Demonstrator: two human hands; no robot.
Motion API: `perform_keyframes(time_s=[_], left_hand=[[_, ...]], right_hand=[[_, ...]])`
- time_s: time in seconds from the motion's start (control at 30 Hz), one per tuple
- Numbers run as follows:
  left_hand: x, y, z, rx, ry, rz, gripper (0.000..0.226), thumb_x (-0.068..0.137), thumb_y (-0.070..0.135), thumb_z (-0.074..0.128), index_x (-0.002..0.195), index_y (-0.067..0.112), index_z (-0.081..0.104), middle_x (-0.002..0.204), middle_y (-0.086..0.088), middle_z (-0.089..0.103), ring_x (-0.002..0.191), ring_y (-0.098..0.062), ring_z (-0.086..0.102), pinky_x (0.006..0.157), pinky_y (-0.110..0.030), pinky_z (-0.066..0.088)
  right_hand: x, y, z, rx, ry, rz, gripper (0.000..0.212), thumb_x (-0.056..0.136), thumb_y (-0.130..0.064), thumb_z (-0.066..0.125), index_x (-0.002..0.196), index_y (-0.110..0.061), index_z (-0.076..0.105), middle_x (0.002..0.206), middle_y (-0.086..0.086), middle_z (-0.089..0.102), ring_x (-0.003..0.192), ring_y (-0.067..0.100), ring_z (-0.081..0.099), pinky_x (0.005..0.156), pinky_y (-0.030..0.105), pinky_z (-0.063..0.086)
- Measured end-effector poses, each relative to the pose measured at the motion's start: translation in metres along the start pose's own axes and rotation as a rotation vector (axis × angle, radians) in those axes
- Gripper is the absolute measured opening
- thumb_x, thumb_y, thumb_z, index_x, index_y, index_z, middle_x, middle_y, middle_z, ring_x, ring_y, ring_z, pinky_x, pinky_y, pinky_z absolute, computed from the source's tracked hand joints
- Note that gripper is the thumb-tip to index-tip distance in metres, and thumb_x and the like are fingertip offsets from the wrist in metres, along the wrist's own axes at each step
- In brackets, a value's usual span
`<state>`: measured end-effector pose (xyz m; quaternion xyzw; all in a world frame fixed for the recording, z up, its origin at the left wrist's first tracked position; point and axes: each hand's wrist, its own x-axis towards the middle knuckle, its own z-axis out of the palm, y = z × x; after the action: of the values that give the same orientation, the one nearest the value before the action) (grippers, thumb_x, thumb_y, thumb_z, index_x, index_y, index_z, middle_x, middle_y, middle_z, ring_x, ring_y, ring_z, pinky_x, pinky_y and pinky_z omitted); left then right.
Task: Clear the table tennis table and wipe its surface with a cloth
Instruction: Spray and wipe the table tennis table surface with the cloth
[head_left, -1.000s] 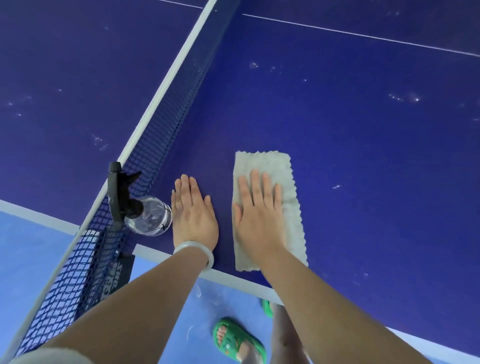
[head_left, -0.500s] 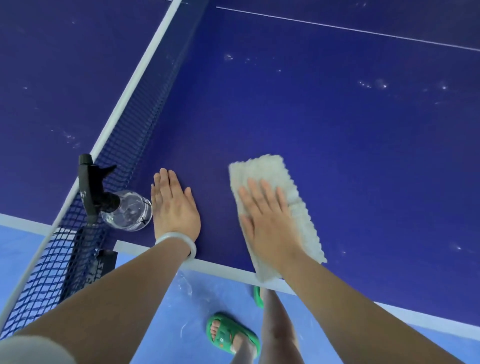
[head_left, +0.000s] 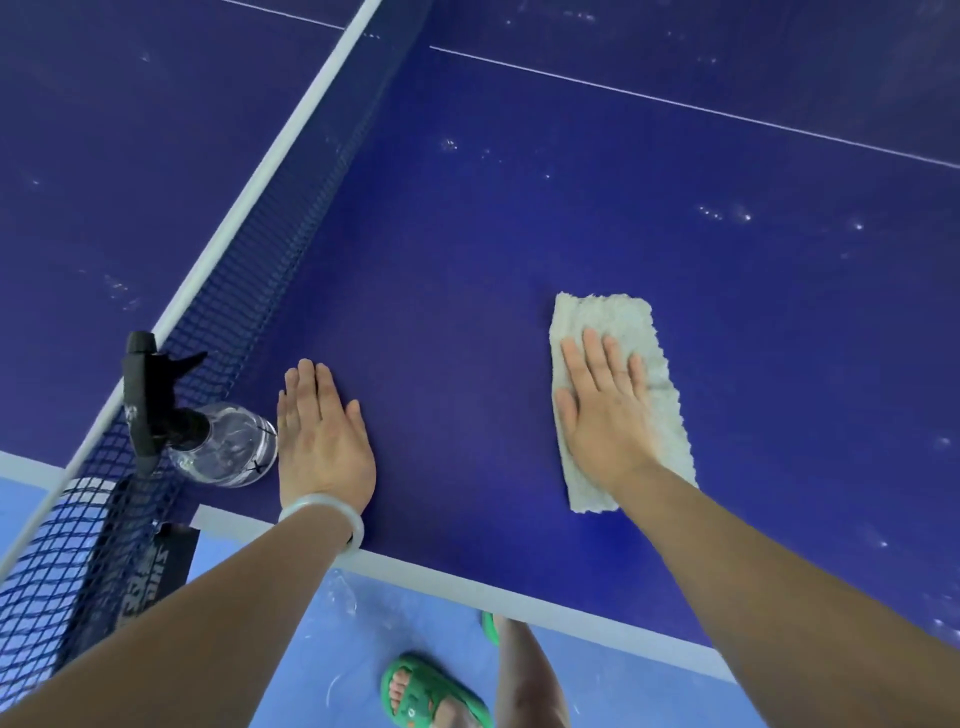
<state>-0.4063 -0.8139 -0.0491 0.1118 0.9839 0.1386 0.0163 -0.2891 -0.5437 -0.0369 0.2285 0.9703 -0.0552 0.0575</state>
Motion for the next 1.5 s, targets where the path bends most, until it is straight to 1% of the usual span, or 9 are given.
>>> perform_keyframes(time_s=[0.17, 0.3, 0.57, 0.63, 0.83, 1.03, 1.27, 1.33, 1.5], left_hand=[[0.001, 0.001, -0.001, 0.029, -0.018, -0.012, 0.056, 0.104, 0.024, 0.026, 0.152, -0.003, 0.021, 0.162, -0.017, 0.015, 0.151, -0.030, 0.009, 0.124, -0.040, 0.007], [0.000, 0.004, -0.004, 0.037, -0.026, -0.027, 0.056, 0.104, 0.026, 0.025, 0.154, 0.000, 0.019, 0.163, -0.014, 0.012, 0.152, -0.027, 0.007, 0.124, -0.037, 0.005], [0.000, 0.006, -0.004, 0.086, -0.026, -0.042, 0.058, 0.103, 0.030, 0.019, 0.154, 0.002, 0.020, 0.162, -0.013, 0.017, 0.151, -0.027, 0.011, 0.124, -0.037, 0.006], [0.000, 0.006, -0.003, 0.103, -0.006, -0.034, 0.056, 0.105, 0.029, 0.019, 0.153, 0.002, 0.022, 0.162, -0.013, 0.019, 0.151, -0.026, 0.013, 0.124, -0.038, 0.008], [0.001, 0.004, -0.003, 0.154, -0.013, -0.037, 0.058, 0.103, 0.031, 0.019, 0.151, 0.000, 0.030, 0.158, -0.014, 0.028, 0.148, -0.026, 0.021, 0.121, -0.036, 0.008], [0.002, 0.006, -0.004, 0.111, -0.032, -0.065, 0.057, 0.101, 0.031, 0.023, 0.146, -0.001, 0.038, 0.155, -0.014, 0.034, 0.145, -0.030, 0.030, 0.120, -0.039, 0.017], [0.065, 0.034, -0.015, 0.031, 0.021, -0.040, 0.060, 0.102, 0.041, 0.022, 0.148, 0.005, 0.038, 0.156, -0.014, 0.032, 0.148, -0.027, 0.024, 0.121, -0.037, 0.013], [0.091, 0.037, -0.012, 0.025, -0.006, -0.126, 0.064, 0.101, 0.043, 0.017, 0.153, 0.006, 0.027, 0.161, -0.014, 0.022, 0.151, -0.028, 0.015, 0.122, -0.035, 0.002], [0.101, 0.037, 0.001, 0.138, 0.002, -0.177, 0.066, 0.101, 0.046, 0.018, 0.151, 0.005, 0.034, 0.157, -0.015, 0.032, 0.146, -0.031, 0.029, 0.122, -0.042, 0.014]], right_hand=[[-0.001, -0.091, 0.004, -0.027, -0.024, -0.366, 0.060, 0.102, -0.041, 0.010, 0.158, -0.023, 0.008, 0.166, 0.000, 0.003, 0.153, 0.023, -0.004, 0.122, 0.047, -0.002], [-0.017, -0.059, -0.002, -0.017, -0.095, -0.672, 0.057, 0.104, -0.042, 0.018, 0.158, -0.028, 0.007, 0.165, -0.008, -0.002, 0.152, 0.014, -0.011, 0.123, 0.042, -0.007], [0.072, -0.035, -0.003, 0.062, 0.049, 0.060, 0.065, 0.097, -0.042, 0.003, 0.158, -0.020, 0.010, 0.165, 0.004, 0.006, 0.152, 0.023, 0.001, 0.123, 0.048, -0.001], [0.046, -0.076, 0.003, 0.062, 0.072, -0.010, 0.063, 0.099, -0.040, 0.009, 0.158, -0.017, 0.013, 0.165, 0.008, 0.009, 0.152, 0.027, 0.005, 0.122, 0.052, 0.004], [0.034, -0.102, 0.004, -0.044, -0.015, -0.701, 0.059, 0.102, -0.041, 0.022, 0.158, -0.024, 0.012, 0.166, -0.002, 0.005, 0.153, 0.019, 0.000, 0.122, 0.049, 0.012], [0.114, -0.066, -0.004, -0.004, 0.042, -0.174, 0.063, 0.099, -0.042, 0.008, 0.158, -0.022, 0.013, 0.165, 0.003, 0.008, 0.152, 0.022, 0.003, 0.123, 0.049, 0.002], [0.126, -0.078, -0.011, -0.008, 0.039, -0.375, 0.061, 0.098, -0.038, 0.019, 0.151, -0.012, 0.035, 0.164, 0.005, 0.016, 0.152, 0.023, 0.008, 0.121, 0.051, 0.009], [0.131, -0.085, -0.013, 0.030, 0.010, -0.439, 0.059, 0.098, -0.038, 0.018, 0.152, -0.015, 0.031, 0.166, -0.001, 0.006, 0.153, 0.017, -0.002, 0.122, 0.049, 0.003], [0.149, -0.106, -0.017, -0.034, -0.031, -0.658, 0.058, 0.101, -0.043, 0.019, 0.157, -0.028, 0.017, 0.165, -0.010, 0.001, 0.152, 0.018, -0.007, 0.121, 0.051, 0.007]])
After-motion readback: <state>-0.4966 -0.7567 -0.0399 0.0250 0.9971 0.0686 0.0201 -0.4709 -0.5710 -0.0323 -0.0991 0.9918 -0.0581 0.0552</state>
